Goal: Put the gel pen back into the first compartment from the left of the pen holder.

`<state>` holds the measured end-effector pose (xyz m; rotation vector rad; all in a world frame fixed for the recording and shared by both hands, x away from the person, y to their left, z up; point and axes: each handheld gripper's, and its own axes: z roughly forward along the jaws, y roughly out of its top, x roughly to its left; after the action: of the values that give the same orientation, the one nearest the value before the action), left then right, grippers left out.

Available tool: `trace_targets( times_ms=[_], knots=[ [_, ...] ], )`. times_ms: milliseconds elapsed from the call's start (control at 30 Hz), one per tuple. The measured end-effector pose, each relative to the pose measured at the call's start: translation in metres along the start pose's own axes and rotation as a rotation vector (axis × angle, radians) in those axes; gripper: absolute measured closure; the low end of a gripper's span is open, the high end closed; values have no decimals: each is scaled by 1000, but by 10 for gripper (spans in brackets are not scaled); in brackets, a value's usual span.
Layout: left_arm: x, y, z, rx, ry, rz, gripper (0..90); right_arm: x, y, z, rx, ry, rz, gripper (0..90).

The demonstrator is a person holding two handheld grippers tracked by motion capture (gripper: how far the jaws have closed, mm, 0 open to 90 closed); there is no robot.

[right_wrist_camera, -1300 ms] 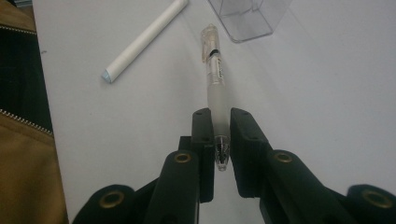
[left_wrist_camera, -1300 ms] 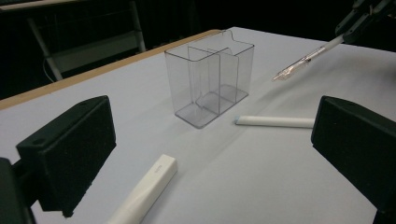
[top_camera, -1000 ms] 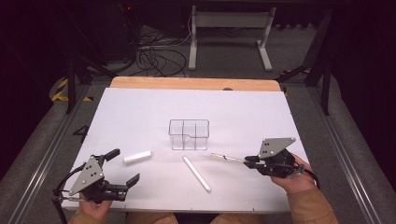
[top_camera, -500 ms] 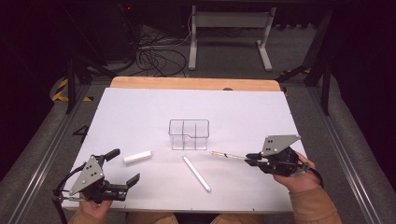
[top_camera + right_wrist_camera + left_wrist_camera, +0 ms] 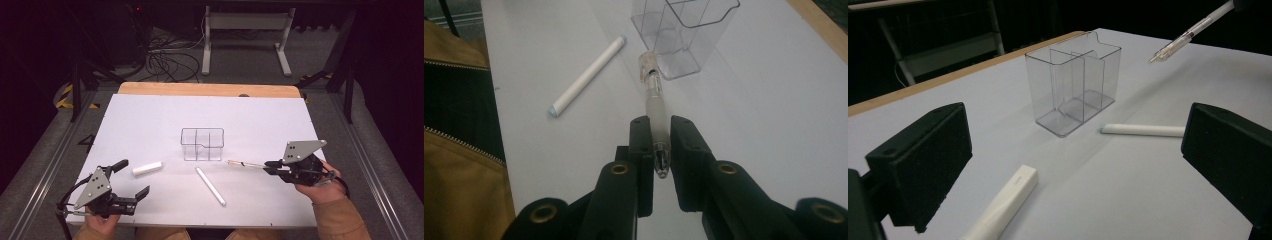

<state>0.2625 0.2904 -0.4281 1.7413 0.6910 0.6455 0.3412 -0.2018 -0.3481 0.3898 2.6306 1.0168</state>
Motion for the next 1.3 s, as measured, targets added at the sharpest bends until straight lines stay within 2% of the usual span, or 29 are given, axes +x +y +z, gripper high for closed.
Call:
trace_targets(
  times_ms=[400,1300],
  knots=[
    [0,0,0,3,0,2,6,-4,19,-8,19,-11,-49,807],
    [1,0,0,1,0,0,6,-17,70,-13,5,-32,-97,807]
  ],
)
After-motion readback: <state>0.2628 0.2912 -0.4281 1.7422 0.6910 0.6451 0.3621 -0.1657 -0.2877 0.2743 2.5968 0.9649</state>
